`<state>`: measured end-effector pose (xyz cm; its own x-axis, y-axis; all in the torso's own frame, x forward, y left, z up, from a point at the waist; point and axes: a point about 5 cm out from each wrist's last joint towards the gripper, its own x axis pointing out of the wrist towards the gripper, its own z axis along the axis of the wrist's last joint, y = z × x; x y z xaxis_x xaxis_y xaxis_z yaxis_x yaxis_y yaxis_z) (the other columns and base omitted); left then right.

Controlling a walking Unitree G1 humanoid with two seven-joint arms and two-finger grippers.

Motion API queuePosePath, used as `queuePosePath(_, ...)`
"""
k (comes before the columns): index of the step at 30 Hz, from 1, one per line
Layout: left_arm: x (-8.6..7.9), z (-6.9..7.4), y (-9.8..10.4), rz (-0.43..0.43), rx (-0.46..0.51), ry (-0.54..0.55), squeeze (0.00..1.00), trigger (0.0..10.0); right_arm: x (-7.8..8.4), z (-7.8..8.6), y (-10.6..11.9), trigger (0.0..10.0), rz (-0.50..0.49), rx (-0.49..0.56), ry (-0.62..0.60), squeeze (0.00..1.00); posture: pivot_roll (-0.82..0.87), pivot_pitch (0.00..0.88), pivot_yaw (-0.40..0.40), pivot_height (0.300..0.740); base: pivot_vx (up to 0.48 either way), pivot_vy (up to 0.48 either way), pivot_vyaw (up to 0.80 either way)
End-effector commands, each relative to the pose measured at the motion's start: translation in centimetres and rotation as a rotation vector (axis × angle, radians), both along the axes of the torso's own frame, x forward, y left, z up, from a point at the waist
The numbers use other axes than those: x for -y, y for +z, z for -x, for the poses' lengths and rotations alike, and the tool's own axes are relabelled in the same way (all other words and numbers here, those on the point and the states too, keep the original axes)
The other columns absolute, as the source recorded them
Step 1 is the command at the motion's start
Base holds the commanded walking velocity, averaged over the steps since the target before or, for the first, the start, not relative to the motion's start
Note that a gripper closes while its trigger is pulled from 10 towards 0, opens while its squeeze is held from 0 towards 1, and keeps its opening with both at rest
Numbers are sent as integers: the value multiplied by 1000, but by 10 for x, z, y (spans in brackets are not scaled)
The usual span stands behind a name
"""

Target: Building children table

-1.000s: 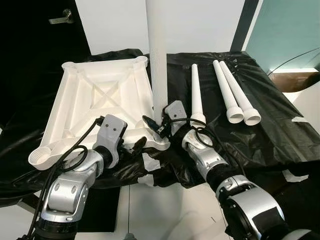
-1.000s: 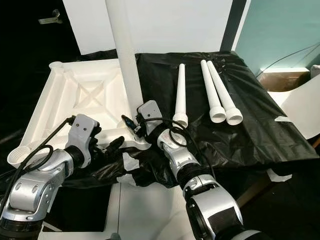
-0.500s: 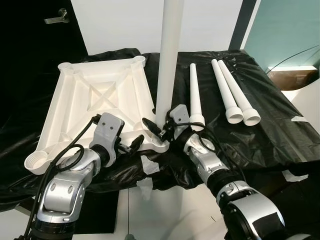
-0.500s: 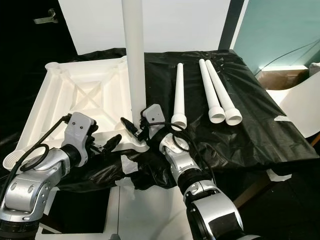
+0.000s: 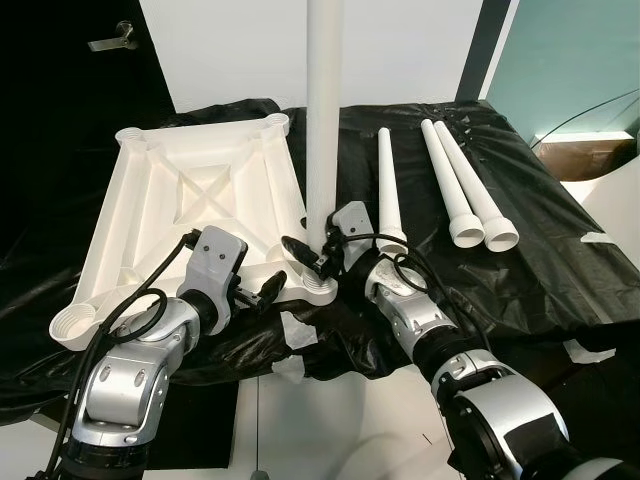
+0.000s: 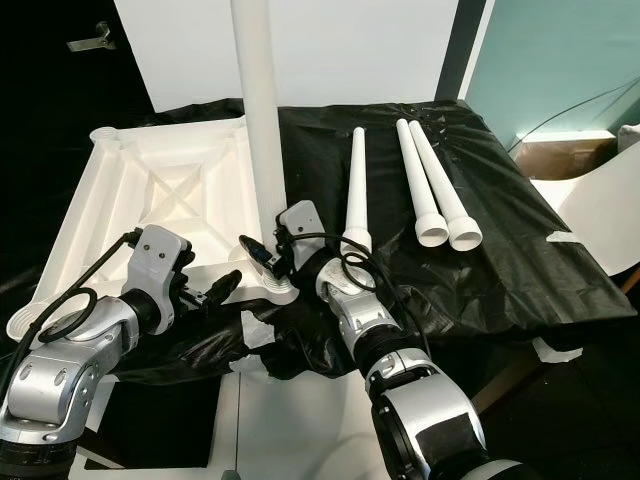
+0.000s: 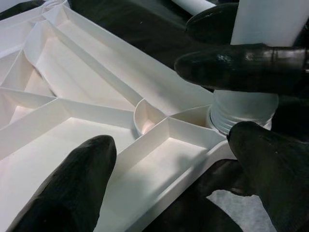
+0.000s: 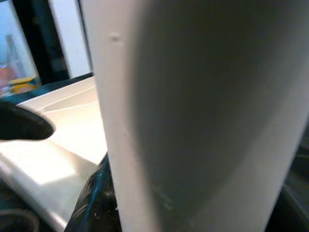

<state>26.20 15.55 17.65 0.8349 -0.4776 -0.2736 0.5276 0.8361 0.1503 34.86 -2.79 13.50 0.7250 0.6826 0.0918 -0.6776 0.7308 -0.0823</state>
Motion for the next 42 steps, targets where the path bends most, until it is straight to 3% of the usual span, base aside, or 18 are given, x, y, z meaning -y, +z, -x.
queuePosePath(1,0,2,0,-2,2,32,0,10000,15,8,-42,10000,51,-191,-120,0,170,33,-22,740,0,0,0)
queuePosePath(5,1,2,-1,-1,0,32,0,10000,13,10,-45,10000,37,-194,-185,0,172,30,-24,740,0,0,0)
queuePosePath(7,5,2,-2,8,0,33,0,10000,10,13,-46,10000,40,-176,-347,0,172,17,-25,740,0,0,0)
queuePosePath(11,8,1,-3,9,-1,25,0,10000,6,14,-45,10000,30,-180,-394,0,170,9,-29,740,0,0,0)
queuePosePath(18,11,-1,-2,11,2,19,0,10000,-4,17,-41,10000,-16,-177,-372,0,172,0,-31,740,0,0,0)
queuePosePath(19,11,-1,-2,12,3,19,0,10000,-3,17,-41,10000,-30,-179,-370,463,172,0,-31,740,0,0,0)
queuePosePath(20,11,-1,-2,12,3,19,0,10000,-3,17,-41,10000,-30,-179,-370,463,172,0,-31,740,0,0,0)
queuePosePath(21,12,-1,-2,12,3,18,0,10000,-1,16,-39,10000,-46,-178,-362,1000,173,0,-30,740,0,0,0)
queuePosePath(27,15,0,-3,18,-2,8,0,10000,11,8,-23,10000,-121,-128,-312,1000,166,0,-27,740,0,0,0)
queuePosePath(28,18,0,-4,19,-2,-5,0,10000,14,5,-18,10000,-122,-113,-272,808,165,0,-29,740,0,0,0)
queuePosePath(29,18,0,-4,19,-2,-5,0,10000,14,5,-18,10000,-122,-113,-272,808,165,0,-29,740,0,0,0)
queuePosePath(30,22,0,-4,23,-2,-15,0,10000,18,2,-14,10000,-123,-98,-237,239,162,0,-28,740,0,0,0)
queuePosePath(31,22,0,-4,23,-2,-15,0,10000,18,2,-14,10000,-123,-98,-237,239,162,0,-28,740,0,0,0)
queuePosePath(32,24,0,-5,25,-3,-22,0,10000,20,1,-10,10000,-117,-89,-204,0,161,0,-28,740,0,0,0)
queuePosePath(36,30,2,-9,22,-12,-38,0,10000,24,-2,-5,10000,-99,-70,-113,0,159,0,-28,740,0,0,0)
queuePosePath(40,41,8,-20,14,-32,-67,0,10000,36,-9,11,10000,-50,-32,63,0,150,1,-29,740,0,0,0)
queuePosePath(42,41,8,-20,14,-32,-67,0,10000,36,-9,11,10000,-50,-32,63,0,150,1,-29,740,0,0,0)
